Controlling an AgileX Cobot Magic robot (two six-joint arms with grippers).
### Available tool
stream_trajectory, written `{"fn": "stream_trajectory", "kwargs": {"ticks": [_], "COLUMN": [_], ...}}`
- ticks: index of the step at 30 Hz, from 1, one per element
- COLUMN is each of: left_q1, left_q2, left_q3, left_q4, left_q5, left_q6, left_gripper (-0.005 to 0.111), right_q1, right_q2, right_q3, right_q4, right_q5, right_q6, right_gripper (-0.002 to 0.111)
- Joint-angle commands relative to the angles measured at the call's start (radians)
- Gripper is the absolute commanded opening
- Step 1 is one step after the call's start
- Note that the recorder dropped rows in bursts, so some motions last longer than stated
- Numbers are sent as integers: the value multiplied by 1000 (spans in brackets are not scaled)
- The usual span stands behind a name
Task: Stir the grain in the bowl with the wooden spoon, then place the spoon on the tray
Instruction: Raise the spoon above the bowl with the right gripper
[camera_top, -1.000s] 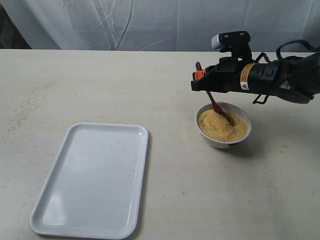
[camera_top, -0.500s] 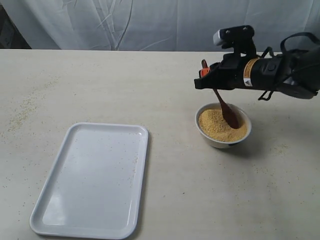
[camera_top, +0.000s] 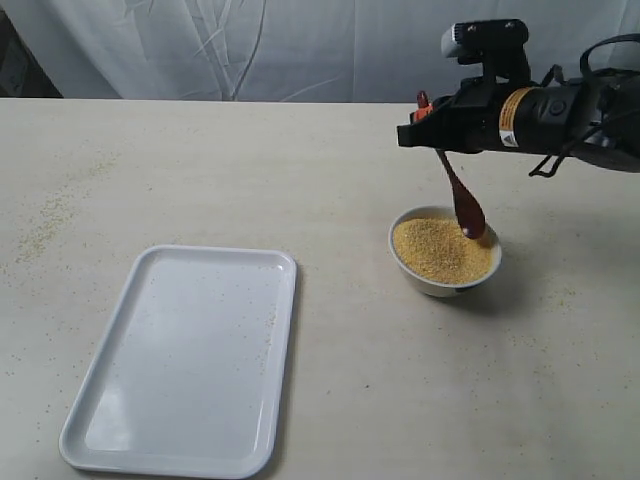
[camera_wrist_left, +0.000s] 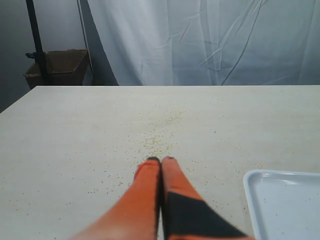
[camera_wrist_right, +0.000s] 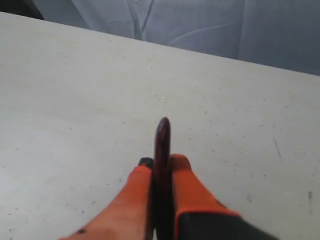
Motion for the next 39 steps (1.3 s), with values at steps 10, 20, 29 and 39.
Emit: {"fn": "stream_trajectory", "kwargs": {"ticks": [10, 20, 29, 39], "left_q1": [2, 2, 2, 2], "left_q2": [-4, -4, -4, -4], "left_q3": [2, 2, 2, 2], "left_q4": [1, 1, 1, 1], "left_q5": [-1, -1, -1, -1], "left_q6": [0, 0, 0, 0], "left_gripper": [0, 0, 0, 0], "right_q1": [1, -1, 46, 46], "right_q2": [77, 51, 36, -58], "right_q3": [-9, -48, -44, -44], "right_q4": [-12, -12, -90, -192], "right_q5": [-210, 66, -39, 87], "right_q6": [101, 38, 154, 248], "right_gripper": [0, 0, 0, 0]}}
